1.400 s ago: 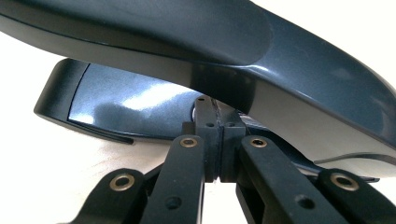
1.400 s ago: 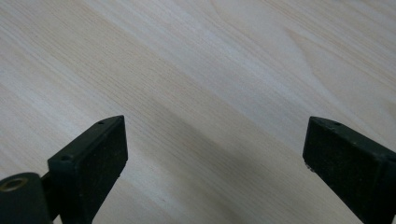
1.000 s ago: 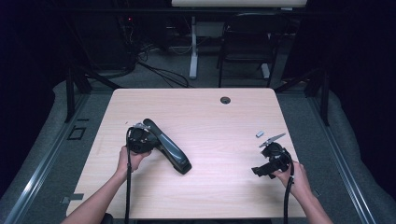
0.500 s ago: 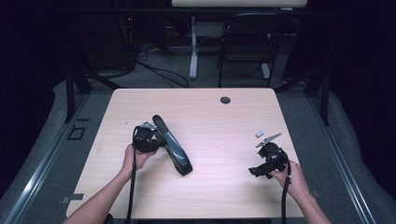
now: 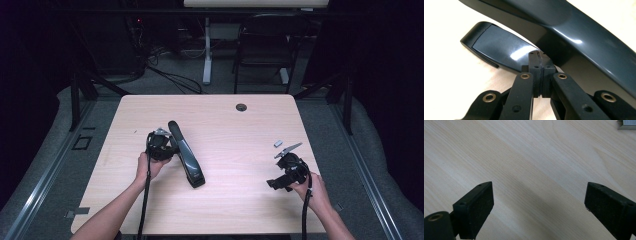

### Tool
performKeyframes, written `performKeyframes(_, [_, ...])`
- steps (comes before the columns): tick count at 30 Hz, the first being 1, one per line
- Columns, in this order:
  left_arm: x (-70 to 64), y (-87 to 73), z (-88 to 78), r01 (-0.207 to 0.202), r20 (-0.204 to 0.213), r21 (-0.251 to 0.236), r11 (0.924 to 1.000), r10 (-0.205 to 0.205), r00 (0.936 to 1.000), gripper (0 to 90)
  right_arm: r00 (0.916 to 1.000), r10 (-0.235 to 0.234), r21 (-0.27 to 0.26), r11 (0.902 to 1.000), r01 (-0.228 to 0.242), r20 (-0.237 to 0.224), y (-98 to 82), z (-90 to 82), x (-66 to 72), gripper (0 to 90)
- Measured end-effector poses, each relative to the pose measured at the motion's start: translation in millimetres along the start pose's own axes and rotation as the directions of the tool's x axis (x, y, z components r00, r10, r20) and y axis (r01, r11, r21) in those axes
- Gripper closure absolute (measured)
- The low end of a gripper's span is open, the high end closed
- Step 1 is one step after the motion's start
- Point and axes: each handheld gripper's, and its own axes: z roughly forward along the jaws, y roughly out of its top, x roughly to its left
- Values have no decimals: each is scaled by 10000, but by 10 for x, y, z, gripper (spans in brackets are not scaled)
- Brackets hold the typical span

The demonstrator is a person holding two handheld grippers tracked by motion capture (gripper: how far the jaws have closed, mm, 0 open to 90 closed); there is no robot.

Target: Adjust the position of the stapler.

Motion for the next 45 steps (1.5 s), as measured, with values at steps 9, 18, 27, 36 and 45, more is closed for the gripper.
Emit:
performKeyframes(9, [22, 7, 93, 15, 350, -363, 9993, -2, 9994, 900, 10000, -28, 10, 10000, 28, 4, -1, 2, -10, 84])
performKeyframes(18, [-116, 68, 190, -545, 842, -367, 9978, 574, 9948, 900, 10000, -10, -72, 10000, 10, -44, 9, 2, 19, 84])
performKeyframes(27, [-269, 110, 261, -933, 1363, -239, 9954, 957, 9860, 900, 10000, -60, 29, 10000, 60, -37, 9, 9, 14, 84])
performKeyframes(36, [-404, 127, 332, -1207, 1486, 195, 9925, 1165, 9820, 898, 10000, -57, 62, 10000, 57, -50, 5, 9, 12, 84])
performKeyframes(45, [-323, 234, 116, 525, 19, 282, 9982, -525, 9986, 291, 10000, 17, -5, 10000, -17, 92, -31, -18, -22, 83])
